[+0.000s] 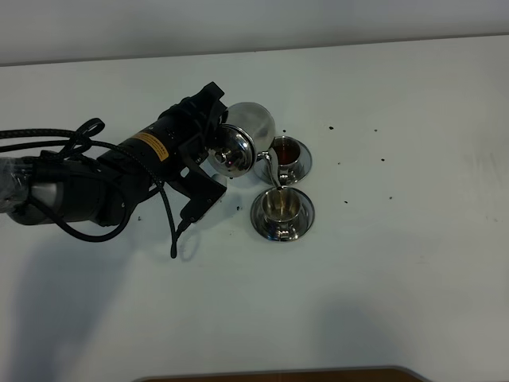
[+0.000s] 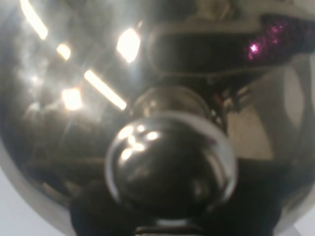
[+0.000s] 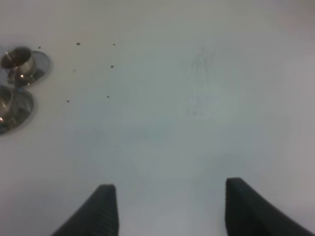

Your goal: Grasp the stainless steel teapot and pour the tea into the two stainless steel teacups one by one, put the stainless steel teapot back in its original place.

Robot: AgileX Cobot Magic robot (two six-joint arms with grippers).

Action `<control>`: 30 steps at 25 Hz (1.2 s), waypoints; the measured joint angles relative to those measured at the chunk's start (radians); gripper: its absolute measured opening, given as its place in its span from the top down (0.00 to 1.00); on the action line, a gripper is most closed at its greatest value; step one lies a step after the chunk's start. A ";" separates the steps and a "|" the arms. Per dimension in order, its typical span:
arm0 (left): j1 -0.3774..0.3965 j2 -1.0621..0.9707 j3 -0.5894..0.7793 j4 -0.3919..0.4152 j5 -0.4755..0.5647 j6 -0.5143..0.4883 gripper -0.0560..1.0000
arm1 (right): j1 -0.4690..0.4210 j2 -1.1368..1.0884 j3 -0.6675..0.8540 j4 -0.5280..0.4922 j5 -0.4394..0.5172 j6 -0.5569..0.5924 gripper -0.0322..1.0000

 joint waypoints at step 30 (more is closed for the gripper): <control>0.019 0.000 -0.010 0.100 -0.040 0.000 0.72 | 0.000 0.000 0.000 0.000 0.000 0.000 0.50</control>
